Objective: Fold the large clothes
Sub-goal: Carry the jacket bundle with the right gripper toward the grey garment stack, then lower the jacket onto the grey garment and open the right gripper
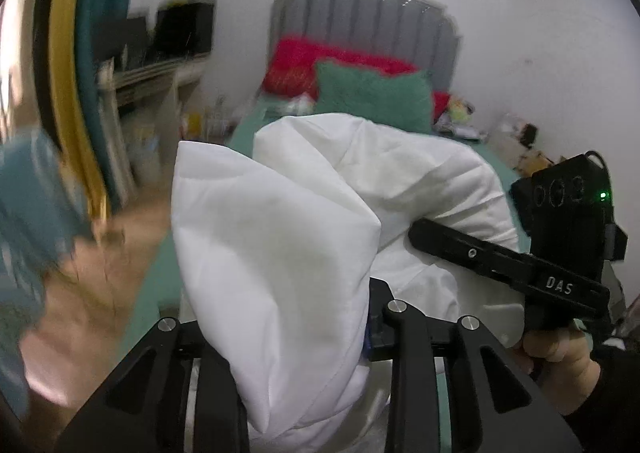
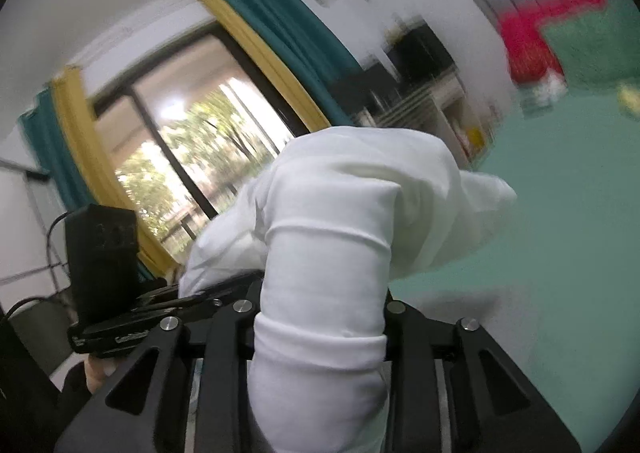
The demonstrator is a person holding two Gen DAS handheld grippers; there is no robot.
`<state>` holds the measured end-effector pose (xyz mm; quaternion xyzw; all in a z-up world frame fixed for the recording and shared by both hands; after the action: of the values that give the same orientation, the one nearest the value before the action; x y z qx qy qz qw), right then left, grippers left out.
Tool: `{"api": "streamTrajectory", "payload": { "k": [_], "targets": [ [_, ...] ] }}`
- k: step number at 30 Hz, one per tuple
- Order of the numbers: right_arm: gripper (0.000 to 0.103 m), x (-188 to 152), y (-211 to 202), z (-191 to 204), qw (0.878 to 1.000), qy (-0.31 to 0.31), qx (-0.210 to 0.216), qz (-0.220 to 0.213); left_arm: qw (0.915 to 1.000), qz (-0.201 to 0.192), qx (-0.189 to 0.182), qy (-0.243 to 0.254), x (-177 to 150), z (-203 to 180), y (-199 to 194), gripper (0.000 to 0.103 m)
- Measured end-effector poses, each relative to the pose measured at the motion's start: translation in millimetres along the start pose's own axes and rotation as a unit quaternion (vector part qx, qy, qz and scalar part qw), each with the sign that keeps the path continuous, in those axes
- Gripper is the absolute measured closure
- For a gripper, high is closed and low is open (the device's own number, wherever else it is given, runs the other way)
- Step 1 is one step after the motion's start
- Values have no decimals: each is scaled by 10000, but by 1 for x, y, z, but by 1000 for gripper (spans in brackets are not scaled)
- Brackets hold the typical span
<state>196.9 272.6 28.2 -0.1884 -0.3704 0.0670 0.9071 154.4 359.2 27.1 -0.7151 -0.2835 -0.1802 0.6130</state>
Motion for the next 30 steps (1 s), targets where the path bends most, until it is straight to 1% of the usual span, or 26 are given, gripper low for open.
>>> {"api": "streamTrajectory", "payload": {
  "k": [1, 2, 3, 4, 5, 6, 7, 8, 10, 11, 12, 13, 14, 15, 16, 17, 18, 20, 22, 24, 25, 27, 28, 30],
  "targets": [
    [66, -11, 13, -15, 9995, 241, -52, 213, 9991, 338, -79, -242, -15, 14, 27, 68],
    [63, -30, 31, -38, 9965, 607, -193, 541, 9967, 660, -113, -457, -32, 26, 51, 67],
    [60, -51, 47, -59, 9915, 903, -350, 872, 9932, 974, -90, -640, -50, 38, 73, 67],
    [60, -75, 59, -79, 9853, 1132, -537, 1162, 9905, 1157, -18, -739, -62, 46, 84, 67],
    [59, -86, 62, -86, 9850, 1178, -486, 1162, 9871, 1358, 127, -838, -76, 55, 97, 63],
    [58, -92, 55, -86, 9902, 1016, -340, 894, 9879, 1294, 5, -850, -87, 54, 102, 57],
    [57, -93, 51, -84, 9924, 854, -365, 809, 9894, 1181, -85, -838, -92, 52, 99, 55],
    [54, -96, 46, -82, 9933, 726, -427, 786, 9908, 1069, -127, -820, -94, 52, 96, 54],
    [51, -99, 38, -78, 9928, 669, -485, 871, 9907, 971, -124, -945, -97, 55, 90, 53],
    [43, -97, 33, -76, 9922, 652, -574, 892, 9902, 951, -115, -1014, -96, 55, 89, 53],
    [31, -93, 26, -75, 9915, 582, -786, 862, 9895, 890, -51, -1137, -96, 60, 83, 53],
    [28, -90, 16, -71, 9909, 444, -1035, 741, 9896, 860, 3, -1157, -96, 61, 78, 53],
    [26, -90, 8, -66, 9908, 338, -1153, 618, 9898, 846, 83, -1144, -98, 62, 79, 53],
    [25, -88, 1, -62, 9901, 196, -1296, 508, 9897, 881, 143, -1117, -100, 65, 79, 50],
    [24, -88, -1, -64, 9864, 63, -1554, 533, 9892, 927, 165, -1125, -102, 66, 80, 47],
    [24, -91, 5, -70, 9828, -15, -1725, 666, 9883, 968, 173, -1161, -104, 68, 83, 45],
    [24, -99, 11, -76, 9802, -21, -1784, 862, 9876, 994, 178, -1206, -106, 69, 83, 44],
    [22, -106, 15, -86, 9780, 61, -1806, 1040, 9875, 944, 248, -1239, -106, 72, 77, 44],
    [19, -108, 9, -93, 9776, 112, -1858, 986, 9877, 832, 337, -1282, -111, 73, 61, 40],
    [18, -108, 1, -95, 9758, 189, -1962, 943, 9878, 707, 536, -1281, -113, 73, 49, 40],
    [18, -105, -2, -95, 9753, 226, -1986, 938, 9873, 645, 758, -1236, -114, 73, 41, 40],
    [18, -107, -14, -93, 9739, 264, -2056, 928, 9869, 472, 1081, -1105, -117, 69, 24, 40],
    [18, -97, -8, -91, 9731, 253, -2093, 933, 9860, 336, 1265, -1034, -117, 66, 13, 40],
    [18, -98, -20, -85, 9707, 185, -2205, 938, 9853, 103, 1392, -981, -116, 57, -5, 40]
  ]
}}
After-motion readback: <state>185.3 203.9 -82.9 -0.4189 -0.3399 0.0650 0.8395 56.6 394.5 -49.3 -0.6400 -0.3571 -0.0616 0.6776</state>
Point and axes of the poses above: each gripper's, at about its wrist camera, not at the fingertips, and y roughly the way its jaws point, z to its left, x to its top, the point moved 9 cm from there along y, roughly the way its jaws point, and after that the axes turned 13 degrees about z, right-handed, at the moved point
